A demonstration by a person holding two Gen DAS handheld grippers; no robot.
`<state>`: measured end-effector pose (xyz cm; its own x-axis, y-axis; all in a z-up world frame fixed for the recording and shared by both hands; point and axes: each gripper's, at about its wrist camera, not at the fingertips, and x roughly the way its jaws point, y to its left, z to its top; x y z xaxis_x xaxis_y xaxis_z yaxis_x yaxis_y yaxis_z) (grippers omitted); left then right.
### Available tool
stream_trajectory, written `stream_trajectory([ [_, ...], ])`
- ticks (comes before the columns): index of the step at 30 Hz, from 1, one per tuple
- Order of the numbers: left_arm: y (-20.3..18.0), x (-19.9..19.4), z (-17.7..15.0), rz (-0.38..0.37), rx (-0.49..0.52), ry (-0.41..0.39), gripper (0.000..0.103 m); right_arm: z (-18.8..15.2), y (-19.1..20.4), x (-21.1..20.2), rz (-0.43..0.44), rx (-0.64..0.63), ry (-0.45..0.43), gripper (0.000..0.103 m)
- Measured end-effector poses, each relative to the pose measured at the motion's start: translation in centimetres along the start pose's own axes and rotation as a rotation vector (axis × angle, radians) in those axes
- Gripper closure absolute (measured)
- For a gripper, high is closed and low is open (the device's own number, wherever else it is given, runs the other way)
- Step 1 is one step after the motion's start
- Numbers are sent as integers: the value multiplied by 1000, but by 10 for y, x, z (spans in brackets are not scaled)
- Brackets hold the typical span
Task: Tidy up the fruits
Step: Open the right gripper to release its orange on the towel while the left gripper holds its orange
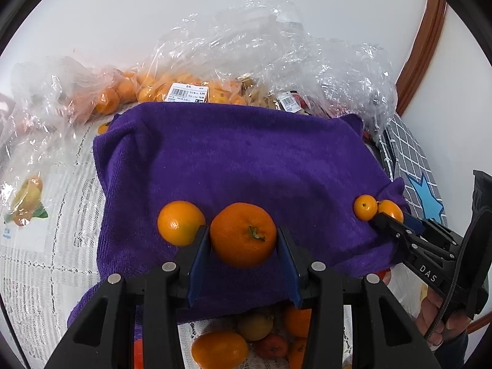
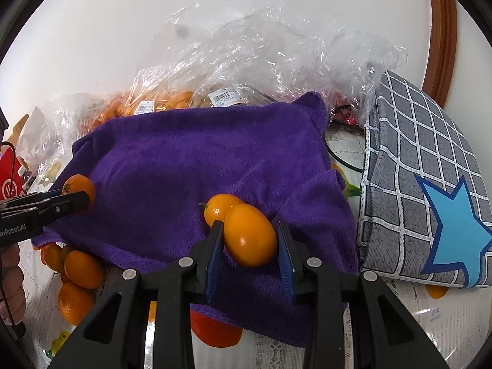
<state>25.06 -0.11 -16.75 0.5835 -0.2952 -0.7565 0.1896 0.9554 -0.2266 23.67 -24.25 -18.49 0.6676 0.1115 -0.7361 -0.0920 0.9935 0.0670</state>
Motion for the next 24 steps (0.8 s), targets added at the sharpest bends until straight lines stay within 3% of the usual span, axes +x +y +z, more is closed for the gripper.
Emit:
stream_trajectory([
  [20, -1, 8, -4, 5, 4, 36, 61, -3, 1, -5, 10, 2, -5, 69],
  [24, -3, 8, -5, 8, 10, 39, 61, -4, 0, -7, 15, 7, -10, 64],
])
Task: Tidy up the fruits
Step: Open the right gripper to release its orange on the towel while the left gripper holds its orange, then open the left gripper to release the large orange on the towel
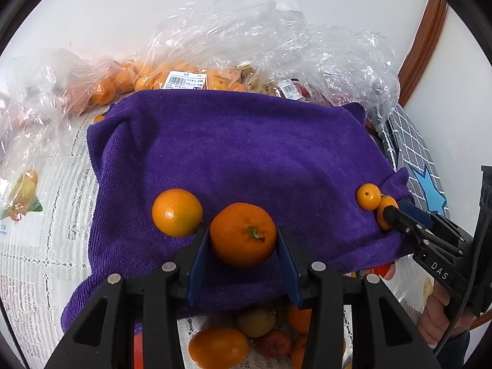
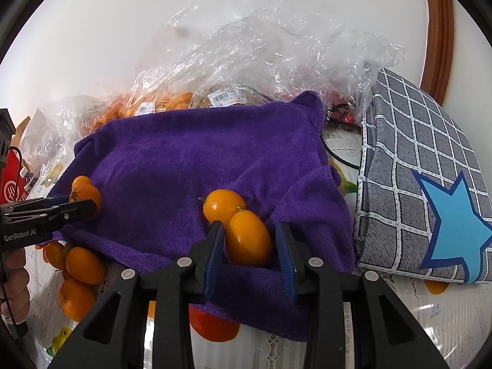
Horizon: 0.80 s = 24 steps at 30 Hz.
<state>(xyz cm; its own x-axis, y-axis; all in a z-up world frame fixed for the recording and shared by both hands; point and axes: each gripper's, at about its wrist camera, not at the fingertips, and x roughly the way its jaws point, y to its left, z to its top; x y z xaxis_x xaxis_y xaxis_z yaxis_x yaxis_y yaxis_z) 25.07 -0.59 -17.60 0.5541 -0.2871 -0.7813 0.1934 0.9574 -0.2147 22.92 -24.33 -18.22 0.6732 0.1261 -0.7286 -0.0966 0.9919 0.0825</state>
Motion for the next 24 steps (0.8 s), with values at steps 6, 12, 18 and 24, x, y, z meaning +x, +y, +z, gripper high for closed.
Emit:
stream_trajectory([
  [6, -1, 0, 0, 2, 4, 2, 61, 0, -2, -4, 1, 12, -13, 61],
  [12, -1, 0, -1, 7, 10, 2, 61, 0, -1, -9, -2, 14, -29, 58],
  [18, -2, 0, -2, 7, 16, 4, 61, 0, -2, -14, -9, 20, -37, 58],
  [24, -2, 0, -2, 7, 18, 4, 60, 0, 0, -18, -22, 13, -42, 58],
])
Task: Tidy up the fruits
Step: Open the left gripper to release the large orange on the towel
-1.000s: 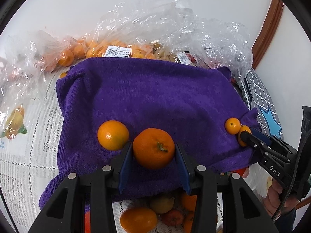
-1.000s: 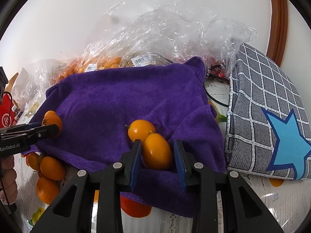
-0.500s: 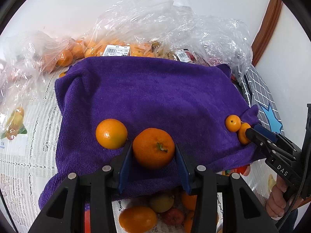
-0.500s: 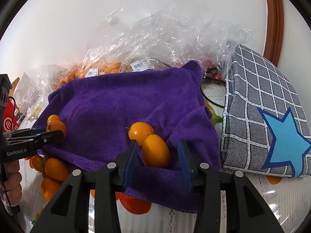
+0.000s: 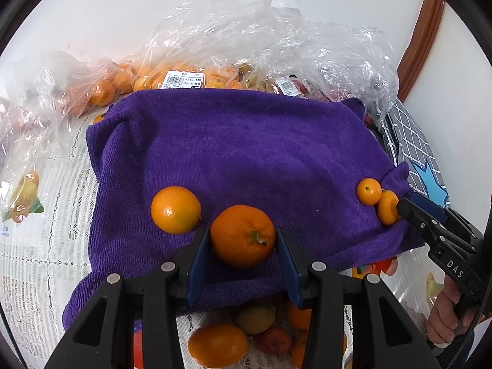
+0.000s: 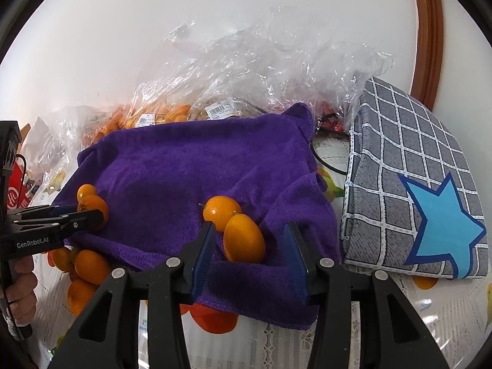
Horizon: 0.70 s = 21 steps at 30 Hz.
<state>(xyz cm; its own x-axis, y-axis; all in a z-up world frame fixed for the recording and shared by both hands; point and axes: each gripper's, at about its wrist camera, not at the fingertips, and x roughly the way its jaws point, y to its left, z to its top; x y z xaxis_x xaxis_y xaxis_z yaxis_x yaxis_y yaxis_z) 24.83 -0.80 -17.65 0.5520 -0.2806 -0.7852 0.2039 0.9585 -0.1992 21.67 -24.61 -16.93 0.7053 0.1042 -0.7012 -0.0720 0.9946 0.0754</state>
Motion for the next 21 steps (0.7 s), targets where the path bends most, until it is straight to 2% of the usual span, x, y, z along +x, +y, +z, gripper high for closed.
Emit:
stream_trajectory([
  [7, -4, -13, 0, -25, -6, -25, 54, 4, -2, -17, -26, 12, -21, 58],
  [15, -8, -52, -6, -44, 0, -80, 51, 2, 4, -53, -44, 16, -27, 54],
  [21, 6, -85, -24, -5, -12, -98, 50, -9, 20, -76, -25, 10, -16, 54],
])
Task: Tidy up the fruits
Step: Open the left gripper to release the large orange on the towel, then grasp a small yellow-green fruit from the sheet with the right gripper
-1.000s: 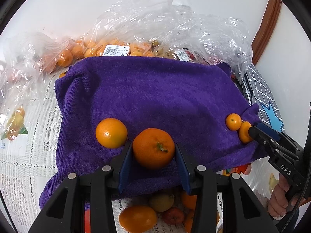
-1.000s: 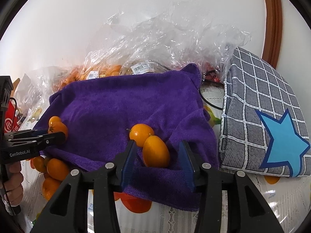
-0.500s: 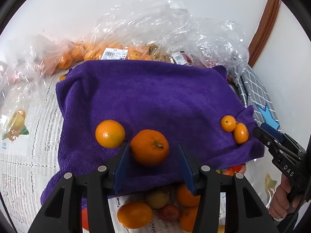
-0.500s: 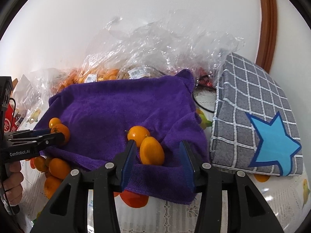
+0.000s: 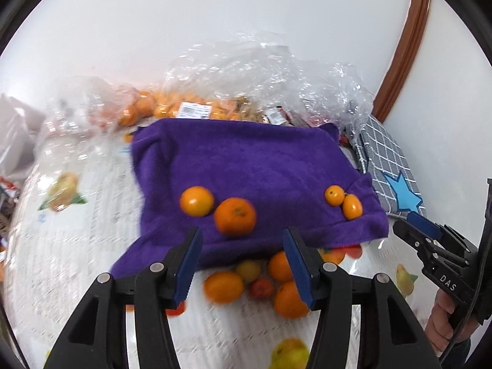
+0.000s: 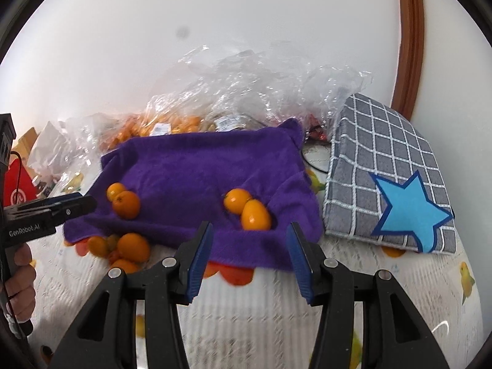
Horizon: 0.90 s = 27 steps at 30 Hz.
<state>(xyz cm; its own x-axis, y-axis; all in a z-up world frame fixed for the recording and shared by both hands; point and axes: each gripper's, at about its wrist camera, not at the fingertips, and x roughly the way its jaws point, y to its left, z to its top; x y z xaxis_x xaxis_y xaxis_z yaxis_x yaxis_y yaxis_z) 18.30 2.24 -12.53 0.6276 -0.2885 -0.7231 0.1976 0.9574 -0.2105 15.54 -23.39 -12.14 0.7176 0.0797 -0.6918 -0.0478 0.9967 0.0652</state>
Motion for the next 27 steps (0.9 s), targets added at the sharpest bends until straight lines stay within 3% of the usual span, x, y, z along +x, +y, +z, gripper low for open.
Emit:
stream_trajectory([
  [4, 18, -17, -14, 65, -10, 8, 50, -13, 17, -9, 22, -15, 19, 54],
  [10, 40, -28, -36, 86, -37, 31, 50, -43, 42, -12, 86, -28, 72, 54],
  [18, 55, -40, -49, 106, -62, 37, 50, -77, 76, -1, 161, -56, 150, 63],
  [27, 50, -32, -54, 79, -47, 53, 50, -91, 90, 19, 153, -80, 199, 74],
])
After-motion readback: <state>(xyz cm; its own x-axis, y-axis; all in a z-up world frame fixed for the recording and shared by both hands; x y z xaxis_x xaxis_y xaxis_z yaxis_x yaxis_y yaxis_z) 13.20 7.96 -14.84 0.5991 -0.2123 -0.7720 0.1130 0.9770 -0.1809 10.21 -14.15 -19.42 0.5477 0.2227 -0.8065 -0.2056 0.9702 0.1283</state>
